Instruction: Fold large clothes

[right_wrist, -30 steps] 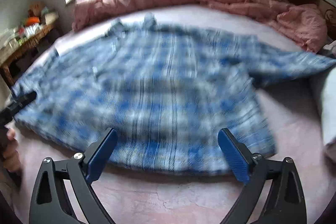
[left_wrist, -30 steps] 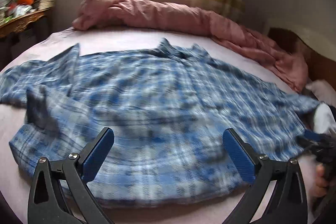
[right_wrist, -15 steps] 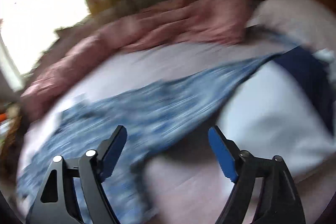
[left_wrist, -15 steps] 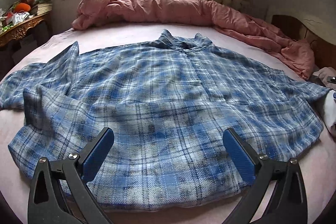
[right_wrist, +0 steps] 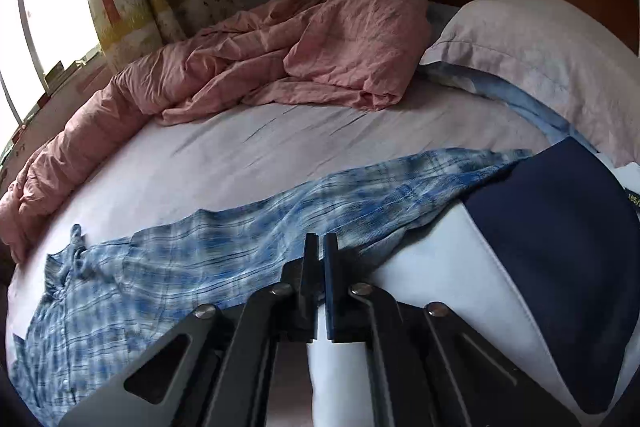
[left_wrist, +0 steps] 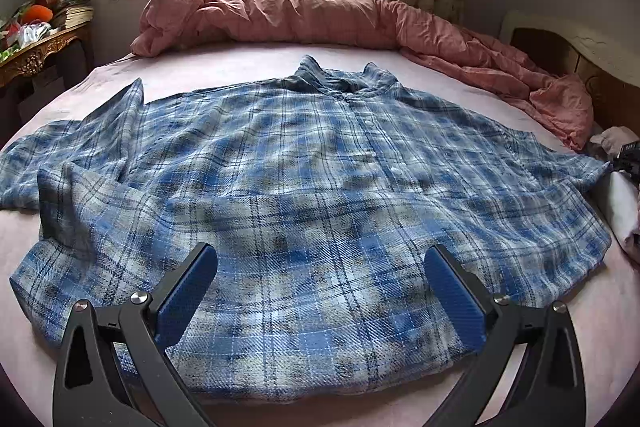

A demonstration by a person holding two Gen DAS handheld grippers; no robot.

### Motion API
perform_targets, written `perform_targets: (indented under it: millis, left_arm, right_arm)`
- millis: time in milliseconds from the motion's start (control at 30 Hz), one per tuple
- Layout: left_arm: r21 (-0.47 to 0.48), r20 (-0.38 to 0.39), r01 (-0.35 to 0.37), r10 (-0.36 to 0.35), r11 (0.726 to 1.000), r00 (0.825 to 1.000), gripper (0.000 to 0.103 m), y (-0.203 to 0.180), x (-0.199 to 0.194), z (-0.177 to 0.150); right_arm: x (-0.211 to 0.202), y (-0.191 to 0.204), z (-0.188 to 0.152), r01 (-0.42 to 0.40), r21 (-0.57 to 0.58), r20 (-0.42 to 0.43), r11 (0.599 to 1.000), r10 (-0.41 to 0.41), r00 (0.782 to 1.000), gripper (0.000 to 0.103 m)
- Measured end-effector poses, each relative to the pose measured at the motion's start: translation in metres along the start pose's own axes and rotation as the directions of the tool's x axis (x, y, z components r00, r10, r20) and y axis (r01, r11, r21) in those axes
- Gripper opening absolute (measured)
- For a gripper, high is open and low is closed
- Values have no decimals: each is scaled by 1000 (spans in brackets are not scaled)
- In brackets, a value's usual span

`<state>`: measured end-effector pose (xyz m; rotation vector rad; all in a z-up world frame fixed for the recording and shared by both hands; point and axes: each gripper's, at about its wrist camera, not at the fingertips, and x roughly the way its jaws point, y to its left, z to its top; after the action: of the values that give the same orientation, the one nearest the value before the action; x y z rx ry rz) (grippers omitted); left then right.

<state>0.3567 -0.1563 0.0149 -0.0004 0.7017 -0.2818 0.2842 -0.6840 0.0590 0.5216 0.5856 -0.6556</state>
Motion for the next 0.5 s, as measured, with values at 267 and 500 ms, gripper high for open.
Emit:
perform_targets:
  millis: [267,500]
  left_arm:
    - [-16,0,-1,1,1000,1000,103,4,-1,1]
    - [-7,-14,5,-5,1000,1000,103,2,2,0]
  right_arm:
    - [-41,75,-12,-59,-169,61,984,70,996,2]
    - [-52,49,-7,-20,-100,31,995,23,999,86]
